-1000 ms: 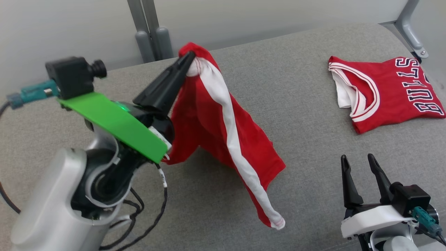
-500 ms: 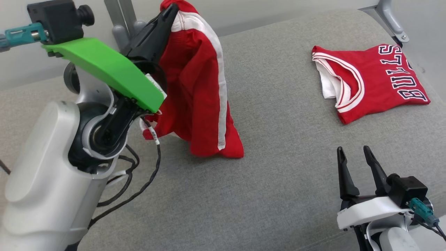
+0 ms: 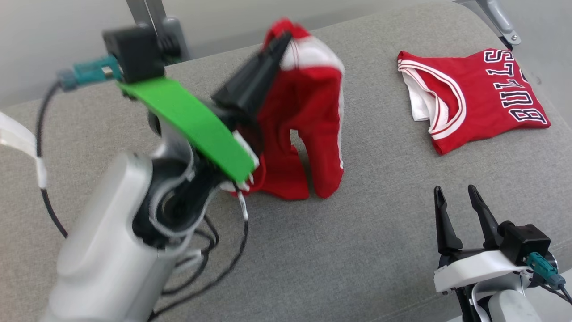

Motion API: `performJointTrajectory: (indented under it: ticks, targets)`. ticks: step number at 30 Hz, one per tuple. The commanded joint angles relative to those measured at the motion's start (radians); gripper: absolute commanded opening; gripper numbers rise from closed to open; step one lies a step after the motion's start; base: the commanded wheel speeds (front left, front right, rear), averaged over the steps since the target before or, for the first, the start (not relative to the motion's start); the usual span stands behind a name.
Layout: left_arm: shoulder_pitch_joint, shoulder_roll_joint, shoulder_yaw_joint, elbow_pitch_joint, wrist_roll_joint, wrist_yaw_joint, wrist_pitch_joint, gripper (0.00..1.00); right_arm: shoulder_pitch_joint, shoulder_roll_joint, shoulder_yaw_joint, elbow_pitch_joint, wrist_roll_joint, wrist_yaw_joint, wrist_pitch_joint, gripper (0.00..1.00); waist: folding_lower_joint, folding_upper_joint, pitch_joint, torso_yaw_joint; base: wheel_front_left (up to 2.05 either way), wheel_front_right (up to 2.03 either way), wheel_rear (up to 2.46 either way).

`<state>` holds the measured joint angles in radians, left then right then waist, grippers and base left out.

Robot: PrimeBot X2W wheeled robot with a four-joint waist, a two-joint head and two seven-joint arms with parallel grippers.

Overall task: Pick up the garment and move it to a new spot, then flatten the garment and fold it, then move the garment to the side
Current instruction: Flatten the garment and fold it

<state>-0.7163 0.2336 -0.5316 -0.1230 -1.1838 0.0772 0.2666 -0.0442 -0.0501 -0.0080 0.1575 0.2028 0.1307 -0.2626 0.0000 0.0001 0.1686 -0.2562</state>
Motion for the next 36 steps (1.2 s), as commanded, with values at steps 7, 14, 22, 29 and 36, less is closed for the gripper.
performJointTrajectory:
  ticks: [7, 14, 22, 29, 36]
  targets:
    - [0.457, 0.291, -0.127, -0.242, -0.213, -0.102, 0.223, 0.0, 0.025, -0.001, -0.033, -0.005, -0.013, 0.0, -0.003, 1.0, 0.0, -0.0001, -0.002, 0.052, 0.0, 0.0, 0.0]
    - [0.654, 0.438, -0.125, -0.053, -0.111, -0.102, 0.129, 0.0, 0.022, -0.001, -0.04, -0.002, -0.036, 0.0, -0.003, 1.0, 0.0, -0.0001, 0.001, 0.152, 0.0, 0.0, 0.0]
    - [0.623, 0.321, -0.138, 0.16, -0.064, -0.167, -0.003, 0.16, -0.017, -0.018, -0.022, 0.004, -0.056, 0.0, -0.003, 1.0, 0.0, -0.0001, 0.003, 0.218, 0.0, 0.0, 0.0]
    - [0.604, 0.297, -0.111, 0.281, 0.028, -0.18, -0.152, 0.48, 0.007, -0.033, -0.028, 0.005, -0.058, 0.0, -0.003, 1.0, 0.0, -0.0001, -0.003, 0.249, 0.0, 0.0, 0.0]
    - [0.662, 0.344, -0.128, 0.271, 0.119, -0.117, -0.208, 1.0, 0.024, -0.044, -0.034, -0.004, -0.07, 0.0, -0.003, 1.0, 0.0, -0.0001, -0.037, 0.241, 0.0, 0.0, 0.0]
